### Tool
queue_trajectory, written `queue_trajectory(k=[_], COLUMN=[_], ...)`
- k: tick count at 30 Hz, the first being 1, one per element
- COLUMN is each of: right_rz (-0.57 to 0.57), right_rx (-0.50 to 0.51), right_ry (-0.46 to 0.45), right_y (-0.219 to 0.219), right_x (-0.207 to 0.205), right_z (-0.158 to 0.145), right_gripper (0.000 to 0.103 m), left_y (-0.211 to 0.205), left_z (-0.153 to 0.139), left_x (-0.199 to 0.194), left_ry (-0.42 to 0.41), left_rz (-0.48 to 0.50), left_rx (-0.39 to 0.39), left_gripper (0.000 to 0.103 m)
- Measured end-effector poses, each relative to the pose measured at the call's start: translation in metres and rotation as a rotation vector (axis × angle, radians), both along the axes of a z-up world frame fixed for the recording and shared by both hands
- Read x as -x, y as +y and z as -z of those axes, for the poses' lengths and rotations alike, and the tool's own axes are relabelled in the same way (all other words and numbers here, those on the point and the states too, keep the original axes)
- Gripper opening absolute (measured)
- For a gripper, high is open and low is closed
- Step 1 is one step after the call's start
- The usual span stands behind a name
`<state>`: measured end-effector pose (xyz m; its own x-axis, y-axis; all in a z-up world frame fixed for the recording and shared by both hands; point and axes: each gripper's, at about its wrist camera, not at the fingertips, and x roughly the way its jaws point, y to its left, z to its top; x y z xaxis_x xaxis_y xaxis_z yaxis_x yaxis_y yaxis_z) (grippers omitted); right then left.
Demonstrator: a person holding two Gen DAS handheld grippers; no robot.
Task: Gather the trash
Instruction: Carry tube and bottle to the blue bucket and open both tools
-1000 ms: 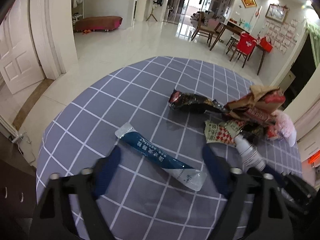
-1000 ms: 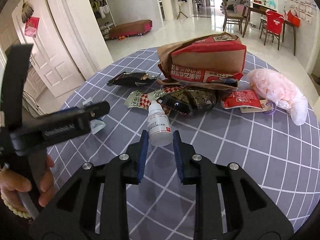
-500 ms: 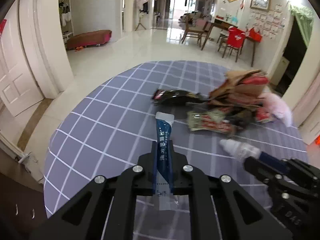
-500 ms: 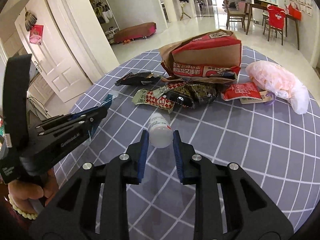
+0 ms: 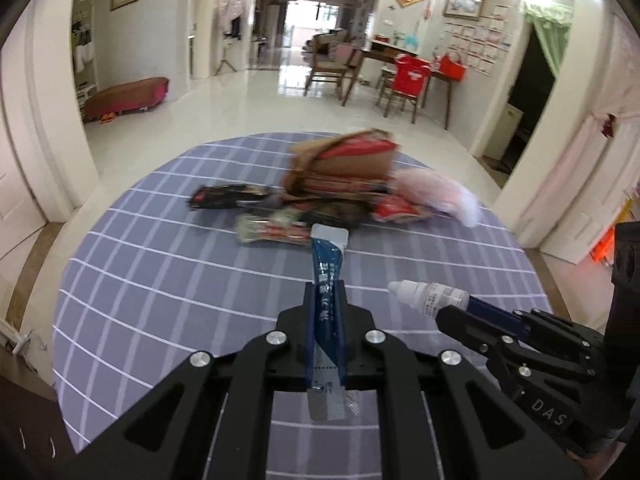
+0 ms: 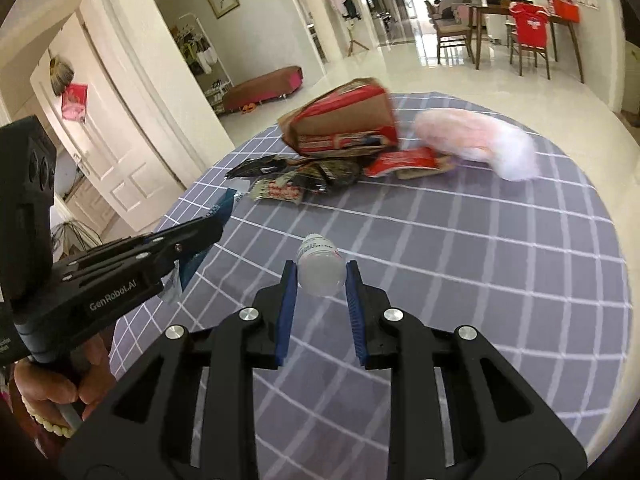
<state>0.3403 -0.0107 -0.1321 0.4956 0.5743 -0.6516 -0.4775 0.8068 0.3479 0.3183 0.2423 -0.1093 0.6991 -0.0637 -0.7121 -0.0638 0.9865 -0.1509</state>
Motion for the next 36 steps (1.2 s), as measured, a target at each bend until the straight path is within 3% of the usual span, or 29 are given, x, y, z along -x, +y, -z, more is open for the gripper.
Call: queue_trajectory(k=[9, 19, 25, 32, 33, 34, 36], right_rz=[0.116, 0.357, 0.515, 0.613, 0.636, 0.665, 0.718], right_rx=[-0.094, -0.146, -0.12, -0.149, -0.179, -0.19, -0.171], right_ry=[-0.039, -0.106, -0.098, 0.001, 0.02, 0.043, 0.059], right_y=[-0.097, -0.253, -0.33, -0.388, -0.397, -0.405, -0.416], right_x=[0.031, 0.085, 0.113, 0.115, 0.113, 0.113, 0.112], right_z=[-0.016, -0.022, 0.003, 0.052, 0.062, 0.072, 0.084], right_gripper=[0.025, 0.024, 0.025, 0.026, 0.027, 0.044, 0.06], left_y=[-0.092, -0.237, -0.325, -0.406, -0.413, -0.421, -0.434], left_z=[-0.013, 0.0, 0.018, 0.059, 0.063, 0.071, 0.086], left_x=[0.007, 0.001, -0.001, -0.018, -0.019, -0.022, -0.028], left_ry=[-0.016, 0.007, 0.041, 0.127, 0.136, 0.153, 0.189], left_rz=[0.163, 0.414, 0.573, 0.688, 0.695, 0.706, 0.717], left_rx=[-0.011, -0.004, -0.03, -0.036, -0.041, -0.045, -0.051], left_gripper=[0.008, 0.008, 0.008, 0.008, 0.008, 0.008, 0.008])
